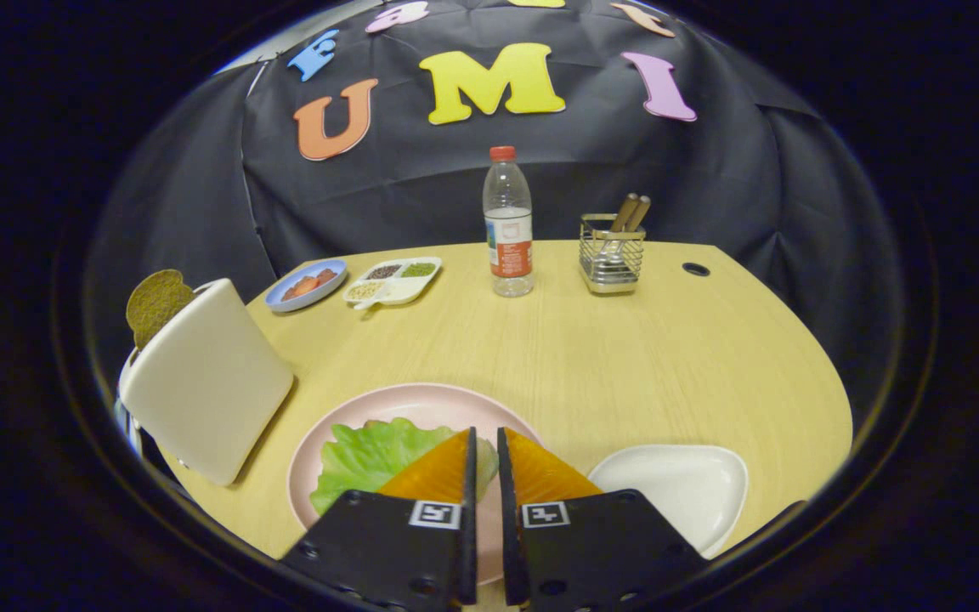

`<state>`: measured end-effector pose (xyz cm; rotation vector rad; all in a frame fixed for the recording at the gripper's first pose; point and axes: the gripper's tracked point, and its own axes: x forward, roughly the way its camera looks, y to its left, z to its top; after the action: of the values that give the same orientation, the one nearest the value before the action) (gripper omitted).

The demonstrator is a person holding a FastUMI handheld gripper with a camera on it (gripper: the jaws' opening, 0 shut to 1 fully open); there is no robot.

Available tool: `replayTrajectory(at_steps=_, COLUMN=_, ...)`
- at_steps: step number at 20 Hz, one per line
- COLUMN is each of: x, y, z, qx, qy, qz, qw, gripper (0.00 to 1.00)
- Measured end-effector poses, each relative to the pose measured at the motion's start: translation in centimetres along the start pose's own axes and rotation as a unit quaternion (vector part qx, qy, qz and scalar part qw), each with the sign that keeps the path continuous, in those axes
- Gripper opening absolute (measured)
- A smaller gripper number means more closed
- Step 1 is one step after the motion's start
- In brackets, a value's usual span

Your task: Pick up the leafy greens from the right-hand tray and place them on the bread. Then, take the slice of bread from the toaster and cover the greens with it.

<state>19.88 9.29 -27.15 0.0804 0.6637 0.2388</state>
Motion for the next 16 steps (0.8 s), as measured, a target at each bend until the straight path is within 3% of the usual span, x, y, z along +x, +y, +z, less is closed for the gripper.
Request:
replayTrajectory(at_steps=5, x=-2.3, y=-0.8, z=2.4, qx=-0.016, qy=-0.039, qz=-0.031, qw=0.999, gripper=0.59)
replayTrajectory(at_steps=6, x=-3.1, y=-0.6, z=3.0, qx=-0.019, qy=-0.049, qz=-0.037, qw=0.998, gripper=0.75)
replayTrajectory(at_steps=8, x=-5.1, y=-0.2, z=4.8, qx=-0.026, qy=-0.079, qz=-0.052, qw=0.995, gripper=0.96)
replayTrajectory(at_steps=16, x=-14.7, y=7.1, z=10.3, qx=-0.029, qy=-0.175, qz=-0.056, qw=0.983, gripper=0.96)
